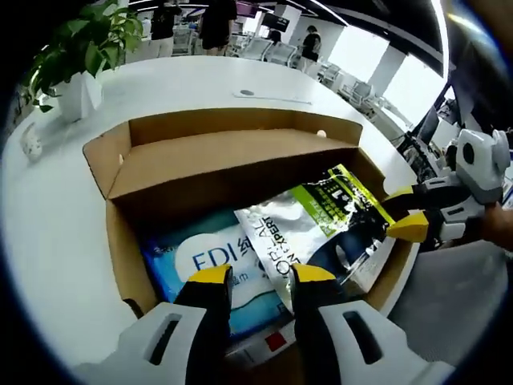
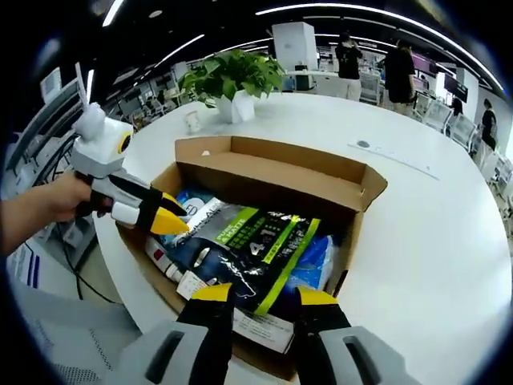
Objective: Operate the shoe box by opening the lid, removing the specified soft item, and placing it in the target area until the item is outside and the box remains undamaged.
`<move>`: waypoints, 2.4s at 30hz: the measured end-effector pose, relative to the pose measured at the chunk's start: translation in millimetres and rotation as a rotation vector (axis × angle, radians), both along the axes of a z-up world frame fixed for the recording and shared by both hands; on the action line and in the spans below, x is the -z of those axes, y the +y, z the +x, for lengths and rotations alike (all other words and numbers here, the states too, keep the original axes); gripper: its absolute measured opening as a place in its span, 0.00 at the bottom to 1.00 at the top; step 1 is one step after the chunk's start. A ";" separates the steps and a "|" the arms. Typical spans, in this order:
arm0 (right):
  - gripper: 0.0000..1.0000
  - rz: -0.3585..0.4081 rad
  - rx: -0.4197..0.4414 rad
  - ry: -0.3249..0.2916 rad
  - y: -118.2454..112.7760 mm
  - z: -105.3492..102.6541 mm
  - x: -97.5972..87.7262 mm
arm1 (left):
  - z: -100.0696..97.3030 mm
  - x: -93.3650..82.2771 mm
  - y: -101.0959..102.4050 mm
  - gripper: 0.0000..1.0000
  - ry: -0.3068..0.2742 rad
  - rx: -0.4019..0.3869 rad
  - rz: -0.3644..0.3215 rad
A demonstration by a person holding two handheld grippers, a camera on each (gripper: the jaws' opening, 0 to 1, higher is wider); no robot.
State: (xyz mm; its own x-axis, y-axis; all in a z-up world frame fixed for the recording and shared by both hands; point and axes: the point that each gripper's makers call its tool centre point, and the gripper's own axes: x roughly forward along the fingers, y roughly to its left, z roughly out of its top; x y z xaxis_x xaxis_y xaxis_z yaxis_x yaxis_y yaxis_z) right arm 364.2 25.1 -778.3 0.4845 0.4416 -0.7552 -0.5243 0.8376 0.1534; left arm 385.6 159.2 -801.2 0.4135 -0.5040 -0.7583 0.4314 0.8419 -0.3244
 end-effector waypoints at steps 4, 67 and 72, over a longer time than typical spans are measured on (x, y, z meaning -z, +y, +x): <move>0.25 0.013 0.010 0.028 3.7 -2.1 4.9 | -0.5 4.8 -3.5 0.26 0.021 -0.014 -0.034; 0.00 0.167 0.092 -0.005 -53.2 3.5 -47.5 | 4.1 -63.8 -62.7 0.00 -0.022 0.033 -0.114; 0.00 0.164 0.106 -0.006 -67.8 4.0 -50.9 | 7.1 -67.8 -77.0 0.00 -0.020 0.041 -0.124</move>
